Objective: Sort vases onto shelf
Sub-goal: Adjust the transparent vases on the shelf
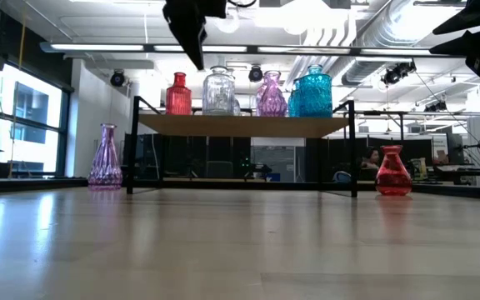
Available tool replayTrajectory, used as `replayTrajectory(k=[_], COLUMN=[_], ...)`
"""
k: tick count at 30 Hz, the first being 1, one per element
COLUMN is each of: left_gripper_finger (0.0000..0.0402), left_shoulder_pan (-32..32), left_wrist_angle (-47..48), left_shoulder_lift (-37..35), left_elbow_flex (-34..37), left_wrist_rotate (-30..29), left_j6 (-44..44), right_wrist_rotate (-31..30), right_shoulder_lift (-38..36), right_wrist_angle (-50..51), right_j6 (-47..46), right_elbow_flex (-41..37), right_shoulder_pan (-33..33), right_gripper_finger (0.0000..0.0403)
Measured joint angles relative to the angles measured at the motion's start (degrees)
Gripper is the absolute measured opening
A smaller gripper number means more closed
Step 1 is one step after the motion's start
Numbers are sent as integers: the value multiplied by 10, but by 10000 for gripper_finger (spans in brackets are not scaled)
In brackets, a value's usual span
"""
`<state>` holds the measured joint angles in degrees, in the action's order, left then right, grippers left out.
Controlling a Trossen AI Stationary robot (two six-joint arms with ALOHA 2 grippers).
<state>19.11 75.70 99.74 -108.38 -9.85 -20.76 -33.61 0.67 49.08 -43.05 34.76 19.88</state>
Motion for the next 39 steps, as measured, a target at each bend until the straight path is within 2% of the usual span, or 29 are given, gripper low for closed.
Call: replayTrajectory(k=[6,14,39], left_gripper_finger=[115,115,115], left_shoulder_pan=[-5,-9,-16], left_wrist_angle=[7,-8,-55], left_shoulder_lift=[0,0,3], left_elbow_flex=[12,43,45], left_wrist_rotate=[7,46,46], left_j6=[25,42,24], right_wrist_rotate=[0,0,0], right_shoulder_lift=[0,0,0], right_wrist_angle=[0,0,0], right_j6=[0,0,0], right_elbow_flex=[0,0,0], right_shoulder_pan=[0,0,0], right_gripper_finger=[136,136,136])
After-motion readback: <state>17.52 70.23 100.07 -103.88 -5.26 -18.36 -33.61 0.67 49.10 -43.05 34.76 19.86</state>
